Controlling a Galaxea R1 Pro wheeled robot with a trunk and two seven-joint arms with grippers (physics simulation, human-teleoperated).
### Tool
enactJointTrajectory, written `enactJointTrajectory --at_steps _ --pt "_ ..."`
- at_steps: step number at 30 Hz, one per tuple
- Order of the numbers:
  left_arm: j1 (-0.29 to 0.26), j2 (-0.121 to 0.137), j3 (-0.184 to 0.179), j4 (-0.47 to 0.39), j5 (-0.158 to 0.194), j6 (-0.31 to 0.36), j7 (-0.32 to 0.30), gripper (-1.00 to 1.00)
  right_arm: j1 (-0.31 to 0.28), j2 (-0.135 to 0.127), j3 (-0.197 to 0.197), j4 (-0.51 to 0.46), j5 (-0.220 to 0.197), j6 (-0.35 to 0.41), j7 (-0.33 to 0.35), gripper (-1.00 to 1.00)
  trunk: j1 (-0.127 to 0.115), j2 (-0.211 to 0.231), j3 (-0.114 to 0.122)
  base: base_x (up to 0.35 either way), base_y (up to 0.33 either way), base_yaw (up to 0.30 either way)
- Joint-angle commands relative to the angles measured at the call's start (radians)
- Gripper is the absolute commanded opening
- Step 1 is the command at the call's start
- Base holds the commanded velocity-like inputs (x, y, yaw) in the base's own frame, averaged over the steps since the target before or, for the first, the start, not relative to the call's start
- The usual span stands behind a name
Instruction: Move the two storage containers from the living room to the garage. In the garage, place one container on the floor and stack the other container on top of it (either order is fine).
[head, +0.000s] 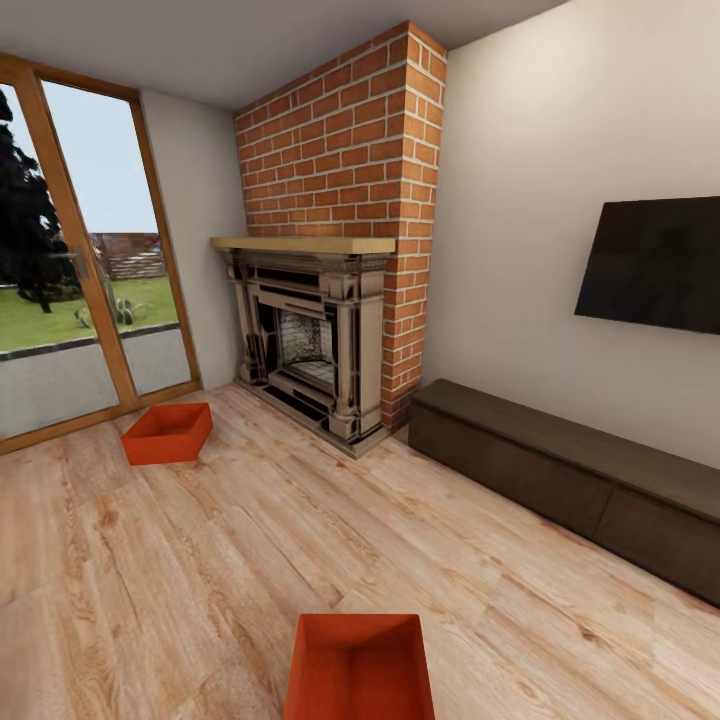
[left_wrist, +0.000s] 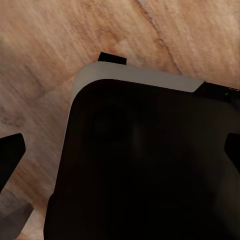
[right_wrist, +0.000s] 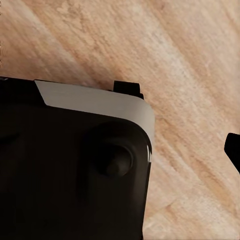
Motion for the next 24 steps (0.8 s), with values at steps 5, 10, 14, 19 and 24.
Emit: enactJointTrajectory --at_steps 5,10,14,19,24 --pt "0.0 -0.001 0.005 0.0 0.001 -0.002 0.0 1.0 -0.001 0.005 0.005 0.003 -0.009 -0.005 0.002 1.0 0.0 -0.001 -0.001 0.0 0.0 0.0" --pt "0.0 -0.002 0.005 0.0 0.0 -0.002 0.0 1.0 -0.001 0.005 0.005 0.003 -0.008 -0.008 0.002 1.0 0.0 -0.001 -0.001 0.0 0.0 0.0" --pt "0.0 -0.002 0.005 0.0 0.001 -0.002 0.0 1.0 -0.001 0.006 0.005 0.003 -0.007 -0.011 0.002 1.0 0.0 -0.001 -0.001 0.0 0.0 0.0" --pt "0.0 -0.002 0.005 0.001 0.001 -0.002 0.0 1.0 -0.001 0.005 0.004 0.003 -0.005 -0.015 0.01 1.0 0.0 -0.001 -0.004 0.0 0.0 0.0" --pt "0.0 -0.002 0.005 0.001 0.001 -0.002 0.0 1.0 -0.002 0.002 0.003 0.003 -0.012 -0.014 0.012 1.0 0.0 -0.001 -0.011 0.0 0.0 0.0"
